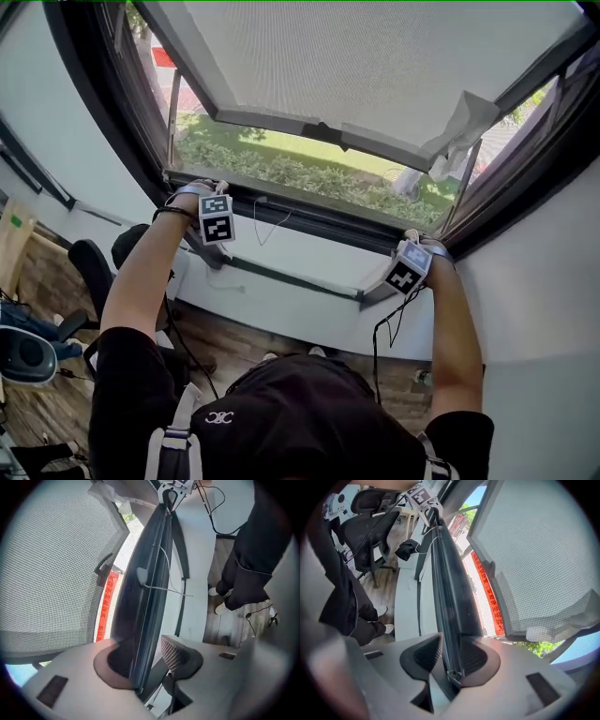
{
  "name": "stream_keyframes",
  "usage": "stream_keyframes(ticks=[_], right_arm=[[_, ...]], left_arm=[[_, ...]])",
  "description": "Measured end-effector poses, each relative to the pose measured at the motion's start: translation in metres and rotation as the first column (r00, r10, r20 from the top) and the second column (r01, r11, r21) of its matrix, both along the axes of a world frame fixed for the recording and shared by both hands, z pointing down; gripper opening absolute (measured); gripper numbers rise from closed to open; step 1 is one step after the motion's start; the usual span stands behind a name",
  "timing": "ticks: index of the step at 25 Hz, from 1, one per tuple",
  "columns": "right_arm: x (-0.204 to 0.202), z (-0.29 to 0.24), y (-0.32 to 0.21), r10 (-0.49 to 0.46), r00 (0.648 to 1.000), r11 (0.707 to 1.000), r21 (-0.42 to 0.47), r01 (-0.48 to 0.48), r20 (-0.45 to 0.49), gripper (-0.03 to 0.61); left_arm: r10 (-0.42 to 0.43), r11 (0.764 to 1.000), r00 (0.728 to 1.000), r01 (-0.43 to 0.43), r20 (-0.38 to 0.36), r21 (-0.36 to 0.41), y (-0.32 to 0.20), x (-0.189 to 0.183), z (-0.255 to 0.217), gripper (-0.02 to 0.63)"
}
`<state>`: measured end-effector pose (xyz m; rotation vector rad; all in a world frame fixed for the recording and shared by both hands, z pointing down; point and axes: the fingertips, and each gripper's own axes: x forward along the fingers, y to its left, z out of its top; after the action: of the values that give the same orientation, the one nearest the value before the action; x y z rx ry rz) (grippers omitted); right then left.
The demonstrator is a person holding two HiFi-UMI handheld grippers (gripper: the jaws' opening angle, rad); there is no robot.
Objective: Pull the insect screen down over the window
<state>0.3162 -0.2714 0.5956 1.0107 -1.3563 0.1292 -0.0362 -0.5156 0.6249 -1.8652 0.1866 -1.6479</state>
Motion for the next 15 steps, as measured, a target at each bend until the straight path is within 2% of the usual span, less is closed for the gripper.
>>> stream_keyframes(ticks=[15], right_arm=[[0.004, 0.066, -0.003, 0.041, 0.996, 0.999, -0.025, -0.043, -0.079, 0.080]], left_arm=[[-0.015, 0.999, 1.000, 0.015, 0.011, -0.039, 0.001, -0.001, 0.069, 0.184]])
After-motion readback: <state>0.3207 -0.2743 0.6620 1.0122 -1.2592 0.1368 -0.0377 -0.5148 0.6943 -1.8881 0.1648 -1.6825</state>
